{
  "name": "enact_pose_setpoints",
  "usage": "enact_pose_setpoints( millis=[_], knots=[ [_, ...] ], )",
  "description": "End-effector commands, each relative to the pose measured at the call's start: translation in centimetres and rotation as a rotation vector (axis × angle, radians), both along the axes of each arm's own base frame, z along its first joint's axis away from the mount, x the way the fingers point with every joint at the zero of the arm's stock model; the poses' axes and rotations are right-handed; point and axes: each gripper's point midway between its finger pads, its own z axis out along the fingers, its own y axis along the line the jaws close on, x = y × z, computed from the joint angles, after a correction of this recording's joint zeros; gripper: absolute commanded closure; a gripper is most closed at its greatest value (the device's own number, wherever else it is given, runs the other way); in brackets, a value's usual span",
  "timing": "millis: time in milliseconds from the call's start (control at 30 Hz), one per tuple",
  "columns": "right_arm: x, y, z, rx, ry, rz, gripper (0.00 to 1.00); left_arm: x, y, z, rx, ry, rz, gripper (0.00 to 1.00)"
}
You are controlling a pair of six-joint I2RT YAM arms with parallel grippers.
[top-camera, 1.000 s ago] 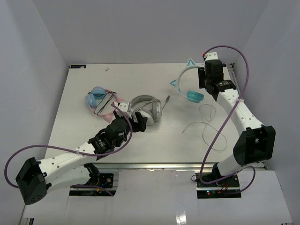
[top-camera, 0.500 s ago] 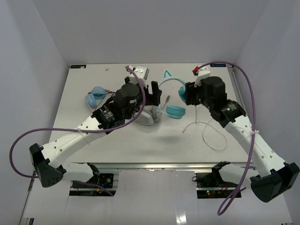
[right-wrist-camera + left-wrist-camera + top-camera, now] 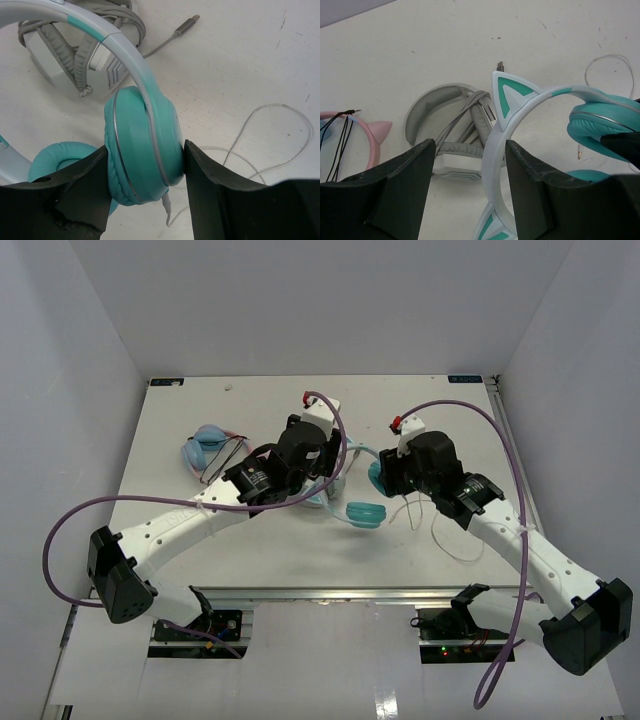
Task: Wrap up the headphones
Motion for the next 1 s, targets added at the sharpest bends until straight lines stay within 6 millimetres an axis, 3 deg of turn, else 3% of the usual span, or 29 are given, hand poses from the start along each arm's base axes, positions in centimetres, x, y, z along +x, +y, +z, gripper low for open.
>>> enact_pose_setpoints(
  millis=[0,333,667,833,900,967],
  knots=[
    [0.8,1.2,4.9,0.128,-0.144,-0.002,0.92,-0.8,0.1,-0.5,0.014,0.018,-0.018,0.29],
    [0.4,1.3,5.3,0.130,-0.155,0.008,0.92,-0.7,-0.5,-3.2,0.075,0.064,-0.037,0.31],
    [0.3,1.5,5.1,0.128,-0.147,0.018,0.92,-0.5,-0.5,-4.2,0.121,0.073,-0.022,0.50],
    [0.1,2.2,4.2,0.117,-0.118,0.050,0.92,-0.4,-1.2,-5.0,0.136,0.085,-0.034,0.79],
    [0.0,2.9,3.4,0.105,-0.100,0.085,0.92,-0.5,-1.7,-5.6,0.137,0.095,-0.047,0.96],
    [0.2,3.3,2.8,0.096,-0.087,0.096,0.90,-0.3,-1.8,-6.0,0.136,0.101,-0.036,1.00]
  ],
)
